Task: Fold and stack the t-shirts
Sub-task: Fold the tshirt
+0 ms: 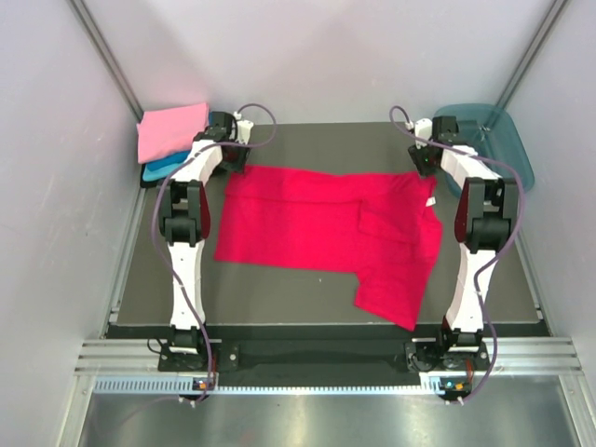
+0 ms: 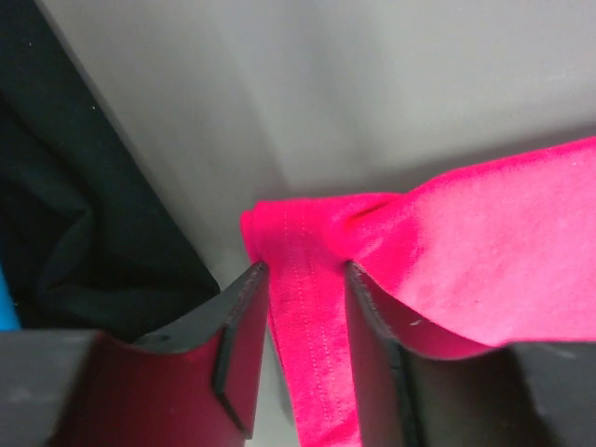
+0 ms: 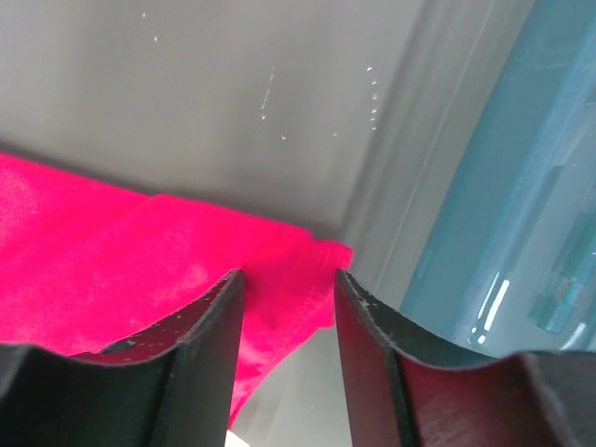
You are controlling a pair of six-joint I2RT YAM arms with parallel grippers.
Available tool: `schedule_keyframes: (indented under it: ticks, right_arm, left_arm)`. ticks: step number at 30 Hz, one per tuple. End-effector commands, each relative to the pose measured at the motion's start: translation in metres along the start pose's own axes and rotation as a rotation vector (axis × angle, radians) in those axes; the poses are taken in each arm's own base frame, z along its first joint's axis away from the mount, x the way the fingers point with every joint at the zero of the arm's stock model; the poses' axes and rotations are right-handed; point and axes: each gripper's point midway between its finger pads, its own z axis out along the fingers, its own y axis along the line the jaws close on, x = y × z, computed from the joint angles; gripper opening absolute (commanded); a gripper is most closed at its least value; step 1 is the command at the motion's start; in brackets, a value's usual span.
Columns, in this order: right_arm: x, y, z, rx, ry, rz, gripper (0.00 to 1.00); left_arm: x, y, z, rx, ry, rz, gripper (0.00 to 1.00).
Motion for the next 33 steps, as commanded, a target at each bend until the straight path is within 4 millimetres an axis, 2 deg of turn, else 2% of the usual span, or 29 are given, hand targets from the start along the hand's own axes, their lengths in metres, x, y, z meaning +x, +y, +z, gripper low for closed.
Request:
schedule_keyframes:
  ticks: [1, 3, 5, 9, 10, 13, 25, 33]
  right_arm:
    - [0.006, -0.006, 0.01, 0.016, 0.016, -0.006, 0.42]
    - [0.009, -0.003, 0.013, 0.004, 0.024, -0.006, 0.4]
    - [0.012, 0.0, 0.015, -0.008, 0.031, -0.004, 0.33]
    - [0.013, 0.001, 0.018, -0.013, 0.034, -0.005, 0.12]
    - [0.012, 0.0, 0.019, -0.011, 0.033, -0.005, 0.08]
    - [0.005, -0.005, 0.02, 0.006, 0.016, -0.003, 0.0]
    - [-0.03, -0.022, 0.028, 0.048, -0.067, -0.005, 0.0]
    - [-0.045, -0.029, 0.034, 0.07, -0.104, -0.009, 0.0]
  left_arm:
    - [-0.022, 0.009, -0.004, -0.023, -0.066, 0.008, 0.4]
    - [-0.019, 0.008, -0.002, -0.018, -0.06, 0.007, 0.34]
    - [-0.018, 0.007, 0.001, -0.016, -0.057, 0.009, 0.26]
    - [-0.015, 0.007, 0.003, -0.017, -0.049, 0.012, 0.1]
    - [-0.016, 0.008, 0.003, -0.021, -0.052, 0.011, 0.01]
    - [-0.017, 0.012, 0.004, -0.039, -0.053, 0.013, 0.0]
    - [-0.034, 0.025, 0.01, -0.093, -0.106, 0.027, 0.0]
    - [-0.049, 0.037, 0.018, -0.147, -0.151, 0.044, 0.0]
